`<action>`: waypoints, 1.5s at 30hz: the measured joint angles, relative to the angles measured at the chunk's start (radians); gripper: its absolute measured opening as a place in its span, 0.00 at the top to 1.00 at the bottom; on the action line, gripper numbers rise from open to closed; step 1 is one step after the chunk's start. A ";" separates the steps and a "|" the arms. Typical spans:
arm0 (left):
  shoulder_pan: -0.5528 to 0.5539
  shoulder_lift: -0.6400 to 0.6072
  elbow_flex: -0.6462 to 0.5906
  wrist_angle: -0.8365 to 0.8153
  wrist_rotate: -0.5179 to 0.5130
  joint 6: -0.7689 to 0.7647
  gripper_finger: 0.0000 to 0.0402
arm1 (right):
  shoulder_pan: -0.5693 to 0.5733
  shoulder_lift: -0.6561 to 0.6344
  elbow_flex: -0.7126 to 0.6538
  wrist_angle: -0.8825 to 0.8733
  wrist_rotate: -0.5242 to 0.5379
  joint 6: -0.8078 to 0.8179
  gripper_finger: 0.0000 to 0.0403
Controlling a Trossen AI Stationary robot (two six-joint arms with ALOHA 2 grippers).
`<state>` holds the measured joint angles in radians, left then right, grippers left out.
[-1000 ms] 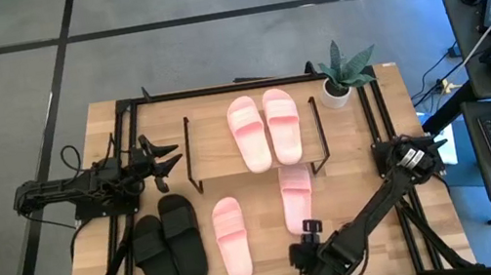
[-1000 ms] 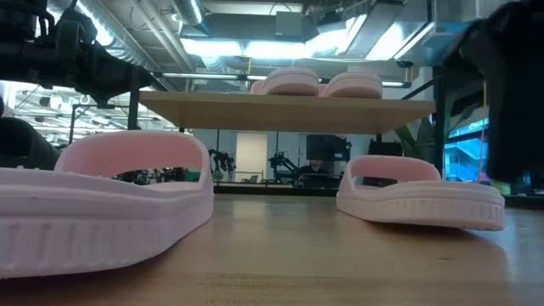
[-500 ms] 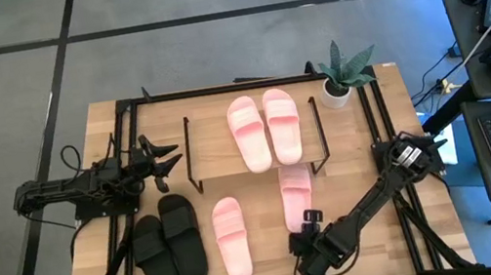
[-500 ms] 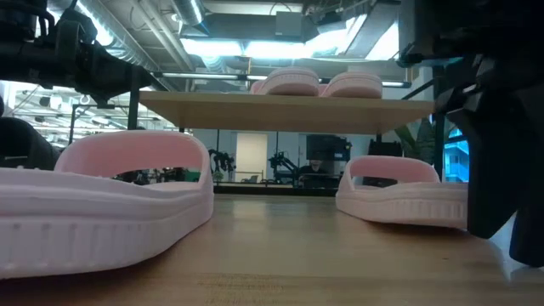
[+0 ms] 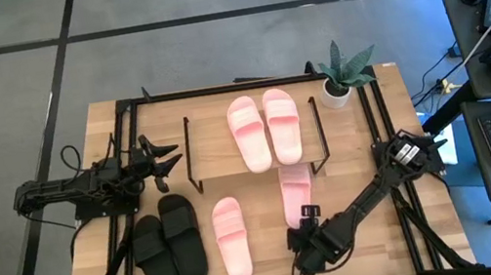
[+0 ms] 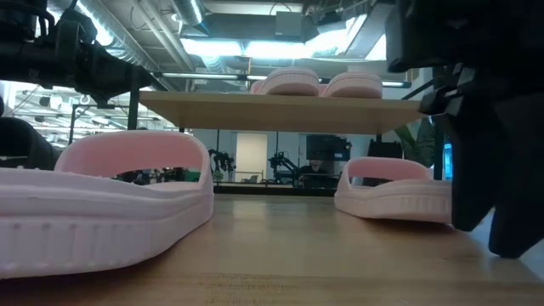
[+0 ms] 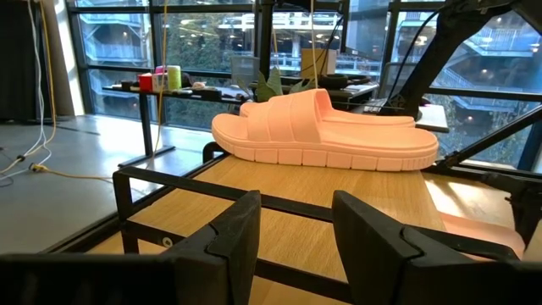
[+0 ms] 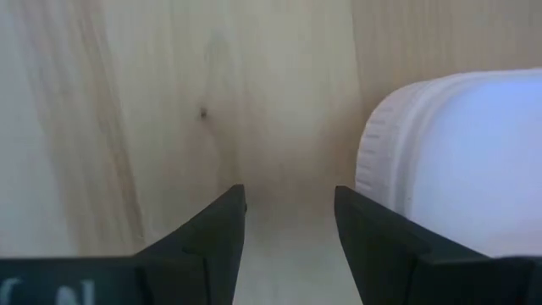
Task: Pick and place slides into the shelf
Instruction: Move the pink slipper under the shelf
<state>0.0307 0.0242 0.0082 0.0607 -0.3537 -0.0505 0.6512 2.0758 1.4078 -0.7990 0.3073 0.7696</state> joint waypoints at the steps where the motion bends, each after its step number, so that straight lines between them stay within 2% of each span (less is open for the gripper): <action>1: 0.000 0.000 0.000 0.000 0.000 0.000 0.65 | -0.003 0.000 0.000 -0.001 0.000 -0.013 0.55; 10: 0.000 0.000 0.000 0.000 0.000 0.000 0.65 | -0.034 -0.012 -0.010 -0.056 0.013 -0.050 0.55; 15: 0.000 0.000 0.000 0.000 0.000 0.001 0.65 | -0.039 -0.094 -0.084 -0.040 0.078 -0.044 0.55; 26: 0.000 0.000 0.000 0.000 0.000 0.001 0.65 | -0.090 -0.320 -0.368 0.268 0.031 -0.092 0.55; 29: 0.000 0.000 0.000 0.000 0.000 0.001 0.65 | -0.092 -0.365 -0.399 0.363 -0.003 -0.118 0.55; 38: 0.000 0.001 0.000 0.000 0.000 0.009 0.65 | -0.093 -0.406 -0.420 0.463 -0.074 -0.176 0.55; 42: 0.000 0.001 0.000 0.000 0.000 0.009 0.65 | -0.109 -0.426 -0.495 0.503 -0.101 -0.164 0.55; 45: 0.000 0.001 0.000 0.000 0.000 0.009 0.65 | -0.115 -0.470 -0.565 0.645 -0.121 -0.149 0.55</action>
<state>0.0303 0.0250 0.0082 0.0608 -0.3538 -0.0414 0.5365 1.6056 0.8431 -0.1542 0.1860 0.6210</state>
